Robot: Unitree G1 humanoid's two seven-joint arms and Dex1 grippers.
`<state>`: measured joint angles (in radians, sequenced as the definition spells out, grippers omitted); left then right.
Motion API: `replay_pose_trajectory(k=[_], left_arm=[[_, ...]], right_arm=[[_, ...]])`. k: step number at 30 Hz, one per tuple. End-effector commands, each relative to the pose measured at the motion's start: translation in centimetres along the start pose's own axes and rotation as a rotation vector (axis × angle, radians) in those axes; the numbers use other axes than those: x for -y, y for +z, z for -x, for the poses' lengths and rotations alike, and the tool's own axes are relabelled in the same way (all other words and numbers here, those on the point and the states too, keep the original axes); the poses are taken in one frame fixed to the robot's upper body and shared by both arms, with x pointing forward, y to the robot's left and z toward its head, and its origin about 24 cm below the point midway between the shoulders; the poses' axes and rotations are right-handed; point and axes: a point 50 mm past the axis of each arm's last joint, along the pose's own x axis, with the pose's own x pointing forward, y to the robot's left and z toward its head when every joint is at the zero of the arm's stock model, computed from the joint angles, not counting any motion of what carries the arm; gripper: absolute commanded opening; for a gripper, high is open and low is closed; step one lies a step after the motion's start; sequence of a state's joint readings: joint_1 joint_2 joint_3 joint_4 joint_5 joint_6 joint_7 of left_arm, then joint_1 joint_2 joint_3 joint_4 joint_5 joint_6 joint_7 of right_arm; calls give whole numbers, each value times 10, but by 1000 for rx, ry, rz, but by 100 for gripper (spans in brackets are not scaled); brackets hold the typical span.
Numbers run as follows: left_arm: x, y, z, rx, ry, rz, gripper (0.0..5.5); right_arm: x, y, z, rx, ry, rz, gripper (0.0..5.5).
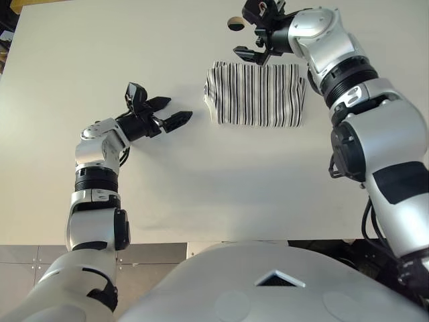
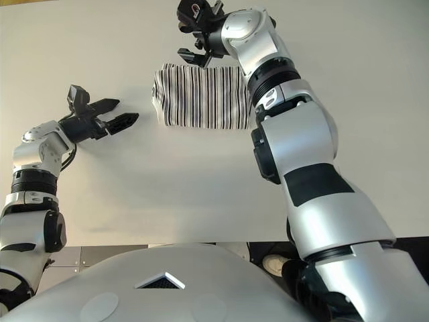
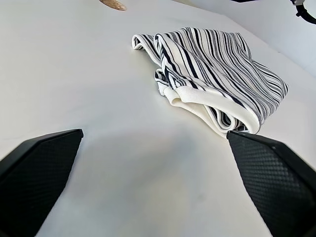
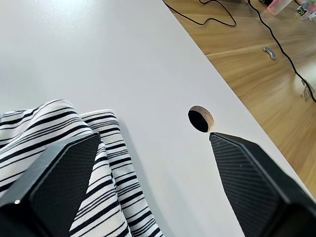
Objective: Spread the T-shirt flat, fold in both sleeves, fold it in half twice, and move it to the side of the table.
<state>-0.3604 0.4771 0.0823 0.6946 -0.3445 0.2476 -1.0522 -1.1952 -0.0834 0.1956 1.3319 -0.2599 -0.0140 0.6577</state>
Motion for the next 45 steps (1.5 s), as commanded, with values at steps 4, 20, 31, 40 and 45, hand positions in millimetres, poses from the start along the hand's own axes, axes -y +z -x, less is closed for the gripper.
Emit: replay_pose_trajectory(k=[4, 20, 31, 40, 45], left_arm=[[0, 0, -1, -7, -3, -16, 547], [1, 2, -6, -26, -27, -38, 547], [-1, -1, -1, -27, -8, -40, 547], [-2, -2, -1, -30, -5, -44, 547], [-2, -3, 0, -30, -6, -51, 547]], right_arm=[[-21, -20, 1, -92, 311, 82, 410], [-19, -84, 9, -465, 139, 440, 410], [18, -165, 82, -712, -1, 243, 410], [17, -225, 144, -885, -8, 140, 410], [25, -220, 148, -883, 7, 319, 410]])
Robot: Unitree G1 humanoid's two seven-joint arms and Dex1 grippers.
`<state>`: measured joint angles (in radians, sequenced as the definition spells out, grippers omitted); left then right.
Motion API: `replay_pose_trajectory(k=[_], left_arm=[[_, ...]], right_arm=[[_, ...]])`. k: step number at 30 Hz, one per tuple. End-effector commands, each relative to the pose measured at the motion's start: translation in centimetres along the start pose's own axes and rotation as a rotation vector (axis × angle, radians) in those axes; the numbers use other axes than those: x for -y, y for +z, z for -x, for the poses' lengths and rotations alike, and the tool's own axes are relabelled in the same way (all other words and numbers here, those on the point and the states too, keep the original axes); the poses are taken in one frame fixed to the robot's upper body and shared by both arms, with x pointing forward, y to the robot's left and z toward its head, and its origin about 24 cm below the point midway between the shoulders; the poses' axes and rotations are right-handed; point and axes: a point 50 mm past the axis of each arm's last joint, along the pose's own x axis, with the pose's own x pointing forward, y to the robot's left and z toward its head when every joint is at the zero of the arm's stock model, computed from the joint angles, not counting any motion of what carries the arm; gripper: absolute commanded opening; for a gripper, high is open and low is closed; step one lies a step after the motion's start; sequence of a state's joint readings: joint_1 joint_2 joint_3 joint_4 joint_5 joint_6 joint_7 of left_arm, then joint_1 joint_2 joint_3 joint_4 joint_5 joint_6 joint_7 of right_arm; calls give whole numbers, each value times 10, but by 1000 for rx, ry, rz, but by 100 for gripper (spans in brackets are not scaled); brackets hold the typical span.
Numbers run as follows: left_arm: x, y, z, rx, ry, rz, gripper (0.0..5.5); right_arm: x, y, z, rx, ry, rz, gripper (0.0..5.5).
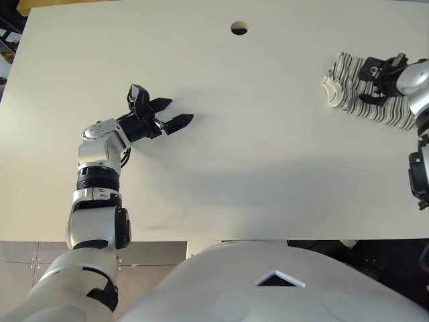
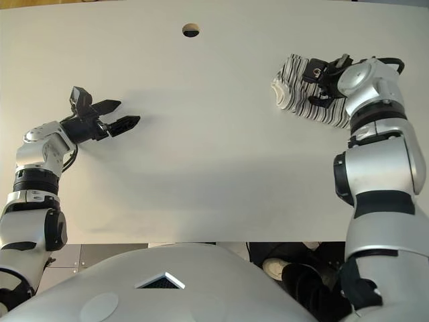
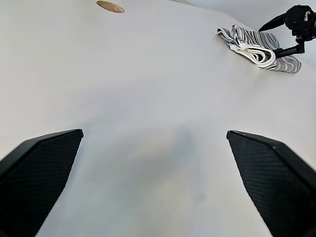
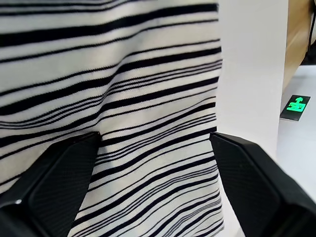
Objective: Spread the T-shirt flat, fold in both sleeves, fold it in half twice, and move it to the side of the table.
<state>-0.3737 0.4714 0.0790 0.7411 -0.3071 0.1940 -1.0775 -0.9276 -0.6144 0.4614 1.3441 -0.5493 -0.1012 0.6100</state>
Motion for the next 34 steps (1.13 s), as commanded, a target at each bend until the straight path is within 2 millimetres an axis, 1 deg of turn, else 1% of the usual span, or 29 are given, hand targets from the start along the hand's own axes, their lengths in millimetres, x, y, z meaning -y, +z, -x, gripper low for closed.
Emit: replay_pose_trajectory(k=[1, 4, 7, 10, 12, 14, 15, 17, 18, 19, 20, 21, 22, 23, 24, 26, 28, 30, 32, 34], left_arm=[[-1, 1, 1, -12, 5, -23, 547], [0, 2, -2, -1, -6, -41, 547], [1, 6, -4, 15, -12, -57, 547], [2, 15, -10, 47, -27, -77, 547], [3, 23, -14, 76, -33, -88, 547], [3, 33, -16, 110, -42, -112, 547], [5, 44, -17, 151, -49, -131, 547], [10, 68, -18, 243, -50, -194, 547], [15, 83, -17, 303, -50, -250, 547], [22, 100, -15, 378, -44, -305, 547], [29, 113, -12, 427, -36, -356, 547], [39, 124, -10, 485, -24, -414, 547], [48, 132, -6, 529, 2, -473, 547], [56, 136, -7, 557, 9, -520, 547], [62, 141, -7, 592, 38, -547, 547], [70, 146, -6, 633, 99, -577, 547], [76, 148, 1, 675, 174, -608, 547], [83, 147, 10, 720, 243, -640, 547], [87, 144, 13, 729, 299, -679, 547], [93, 130, 15, 647, 320, -776, 547]], right_arm=[[-34, -21, -12, -91, 104, 164, 410], [-17, -7, -7, -19, 1, 230, 410], [10, 10, 4, 82, -100, 160, 410], [56, 30, 35, 243, -227, 5, 410], [82, 40, 58, 363, -276, -108, 410], [102, 52, 78, 498, -299, -203, 410], [109, 61, 89, 590, -297, -241, 410], [117, 76, 103, 751, -280, -270, 410], [116, 86, 106, 835, -249, -265, 410], [110, 97, 106, 928, -212, -251, 410], [102, 104, 105, 997, -176, -240, 410], [89, 110, 102, 1057, -161, -216, 410], [69, 115, 95, 1110, -132, -209, 410], [50, 114, 92, 1137, -125, -209, 410], [31, 115, 89, 1171, -107, -264, 410], [2, 117, 90, 1204, -61, -374, 410], [-18, 123, 92, 1198, -26, -436, 410], [-33, 127, 93, 1184, -18, -433, 410], [-44, 130, 94, 1174, -23, -433, 410], [-66, 133, 91, 1132, -41, -364, 410]])
